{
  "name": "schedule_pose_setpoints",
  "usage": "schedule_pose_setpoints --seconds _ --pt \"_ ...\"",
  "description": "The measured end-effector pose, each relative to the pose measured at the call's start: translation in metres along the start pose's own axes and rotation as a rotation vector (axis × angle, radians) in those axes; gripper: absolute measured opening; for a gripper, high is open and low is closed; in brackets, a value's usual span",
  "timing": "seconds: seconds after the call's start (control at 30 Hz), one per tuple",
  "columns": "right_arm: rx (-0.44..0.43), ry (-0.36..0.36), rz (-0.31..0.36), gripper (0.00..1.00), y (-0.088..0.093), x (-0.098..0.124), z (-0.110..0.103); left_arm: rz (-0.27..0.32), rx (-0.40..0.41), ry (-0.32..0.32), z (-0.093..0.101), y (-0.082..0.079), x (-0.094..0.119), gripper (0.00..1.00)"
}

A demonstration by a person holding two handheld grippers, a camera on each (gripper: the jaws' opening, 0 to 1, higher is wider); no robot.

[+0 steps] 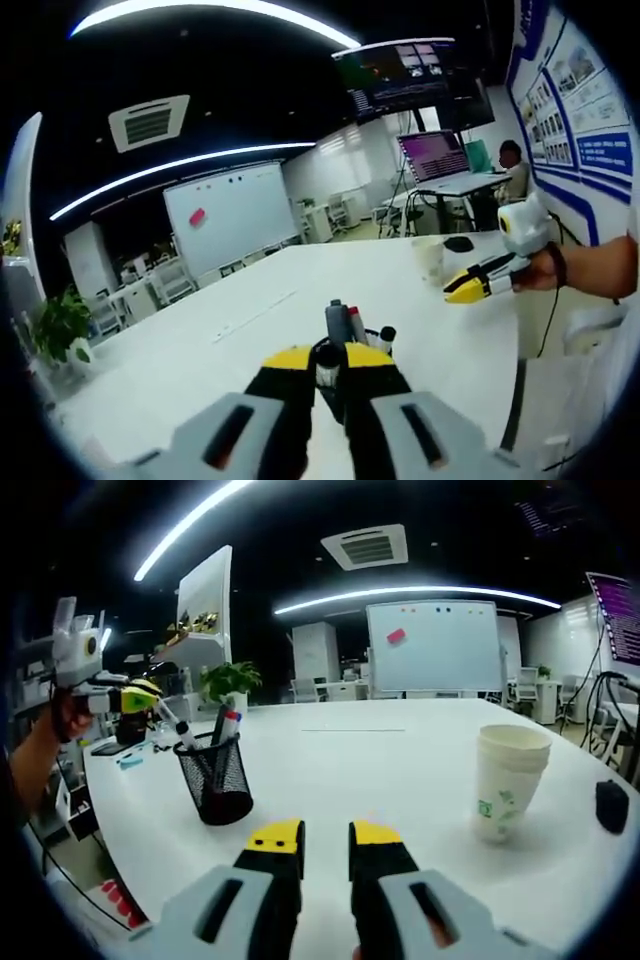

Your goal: Place the scattered laser pointers and whiteboard markers into the pen holder and stack the scattered paper cups together

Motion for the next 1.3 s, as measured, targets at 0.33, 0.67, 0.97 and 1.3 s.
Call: schedule_pose_setpoints --seconds 0.33,0.67,0.97,1.3 --pt "-0.001 0.001 0.0 0.18 0.0 0.002 0.001 -0.019 0.003 0.006 0.002 0.008 -0.004 0.11" --pt "-0.014 -0.005 -0.005 0.18 0.007 0.002 0.0 -0.044 -0.037 0.0 0.004 0.015 -0.009 0.11" --pt "-0.01 -0.006 -0.004 0.18 0.005 0.0 0.002 -0.051 -0.016 -0.002 0.004 0.021 -0.014 0.11" --pt "-0.007 -0.011 -0.006 0.18 0.005 -0.003 0.001 -0.068 0.0 0.014 0.009 0.026 -0.017 0.11"
Point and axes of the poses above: the point that each gripper's makers call its tool centre point, and the gripper's own axes: x roughly backward along the fingers, z roughly to its right, y roughly out of its underside, the point moved 1 cm from there along x, roughly backward along the fingers, and after that the axes turned 7 degrees about z, right-handed, at the moved point
